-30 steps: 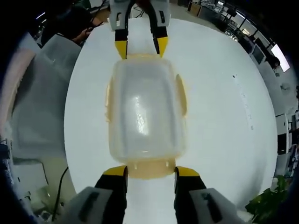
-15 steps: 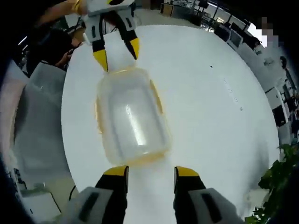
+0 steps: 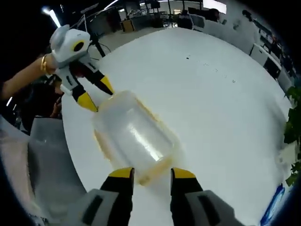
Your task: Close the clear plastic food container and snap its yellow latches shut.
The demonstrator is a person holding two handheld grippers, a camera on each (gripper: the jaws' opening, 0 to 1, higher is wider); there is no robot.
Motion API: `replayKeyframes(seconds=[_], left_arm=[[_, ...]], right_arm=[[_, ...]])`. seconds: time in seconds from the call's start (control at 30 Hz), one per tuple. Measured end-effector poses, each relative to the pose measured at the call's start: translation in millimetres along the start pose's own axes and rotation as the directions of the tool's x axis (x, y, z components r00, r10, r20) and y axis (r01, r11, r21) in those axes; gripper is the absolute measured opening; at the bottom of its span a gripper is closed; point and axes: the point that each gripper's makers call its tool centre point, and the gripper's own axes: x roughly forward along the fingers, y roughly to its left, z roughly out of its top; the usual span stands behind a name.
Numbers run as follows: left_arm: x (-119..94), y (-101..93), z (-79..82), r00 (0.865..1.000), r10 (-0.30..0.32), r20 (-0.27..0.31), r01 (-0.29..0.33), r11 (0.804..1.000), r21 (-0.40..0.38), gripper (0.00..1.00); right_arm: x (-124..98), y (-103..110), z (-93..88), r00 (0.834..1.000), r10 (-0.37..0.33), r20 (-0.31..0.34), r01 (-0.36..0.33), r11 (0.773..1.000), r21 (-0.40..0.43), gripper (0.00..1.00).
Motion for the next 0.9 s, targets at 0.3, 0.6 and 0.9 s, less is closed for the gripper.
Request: replayKeyframes(seconds=[0.3,0.6,0.9], left_arm=[[2.7,-4.0,-0.5,0.999,-0.027,0.026,0.029,0.995,-0.097,0.24],[6.2,-2.7,0.0,0.998,0.008,0.057,-0.001,0.994,-0.111,0.21],[4.6,-1.3,0.6,0.999,-0.006,0.05,0.014,0.986,-0.164,0.18]], right_arm=[[7.6,2.4,-5.3,0.999,0.035,-0.014,-0.034,0.995,0.092,0.28],[11.8,7.2,-10.0,0.997,0.071,0.027,-0.074,0.991,0.114,0.27],[10.8,6.0,-5.4,0.994,0.107,-0.01,-0.106,0.991,0.086,0.27]])
